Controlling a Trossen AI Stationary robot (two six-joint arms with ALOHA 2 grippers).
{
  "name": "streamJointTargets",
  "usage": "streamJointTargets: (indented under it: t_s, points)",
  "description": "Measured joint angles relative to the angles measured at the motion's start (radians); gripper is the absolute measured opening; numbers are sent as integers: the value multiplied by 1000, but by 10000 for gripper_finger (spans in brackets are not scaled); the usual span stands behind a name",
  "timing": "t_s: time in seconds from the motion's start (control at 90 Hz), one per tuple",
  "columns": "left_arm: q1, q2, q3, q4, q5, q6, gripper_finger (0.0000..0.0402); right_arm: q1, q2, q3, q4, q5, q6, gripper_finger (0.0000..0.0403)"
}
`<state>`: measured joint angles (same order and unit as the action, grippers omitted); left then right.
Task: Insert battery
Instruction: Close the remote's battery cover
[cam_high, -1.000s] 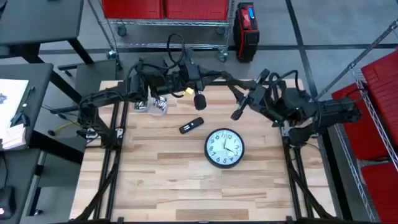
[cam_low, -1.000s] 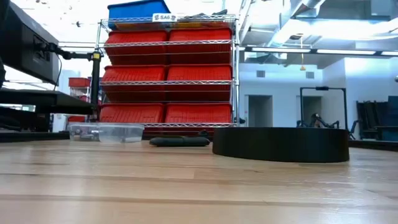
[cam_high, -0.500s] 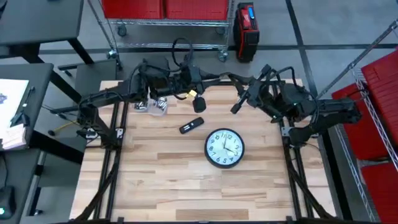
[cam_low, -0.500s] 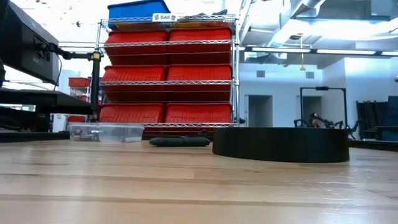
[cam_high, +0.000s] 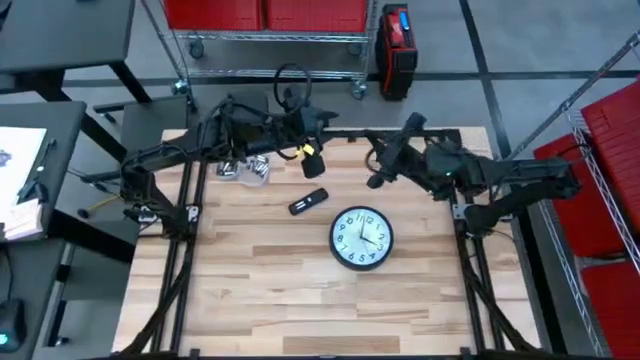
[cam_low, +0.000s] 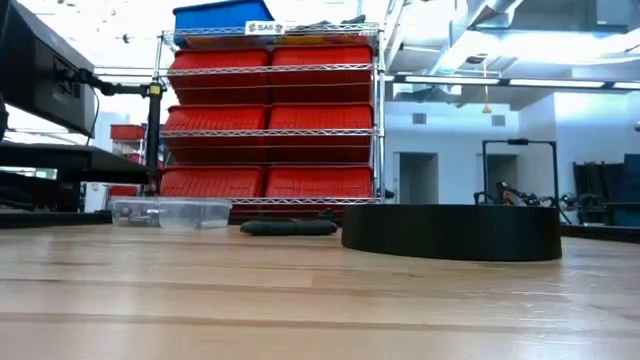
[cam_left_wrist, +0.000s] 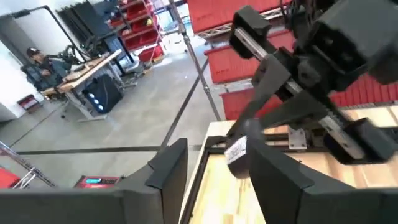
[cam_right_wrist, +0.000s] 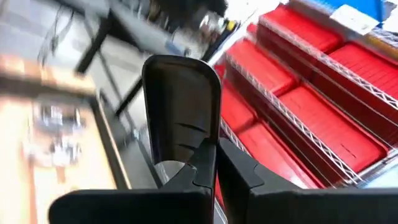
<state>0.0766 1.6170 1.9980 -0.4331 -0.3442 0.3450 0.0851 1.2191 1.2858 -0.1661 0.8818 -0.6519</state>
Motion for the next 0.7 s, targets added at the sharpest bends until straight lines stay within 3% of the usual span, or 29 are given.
streamJointTargets:
  t_s: [0.233,0.7]
  points:
    - [-4,30,-1,-79,1,-58,144,-23,31,1,-55,5,39,0]
    - [-4,106,-2,-70,3,-105,143,3,48,1,-63,8,42,0]
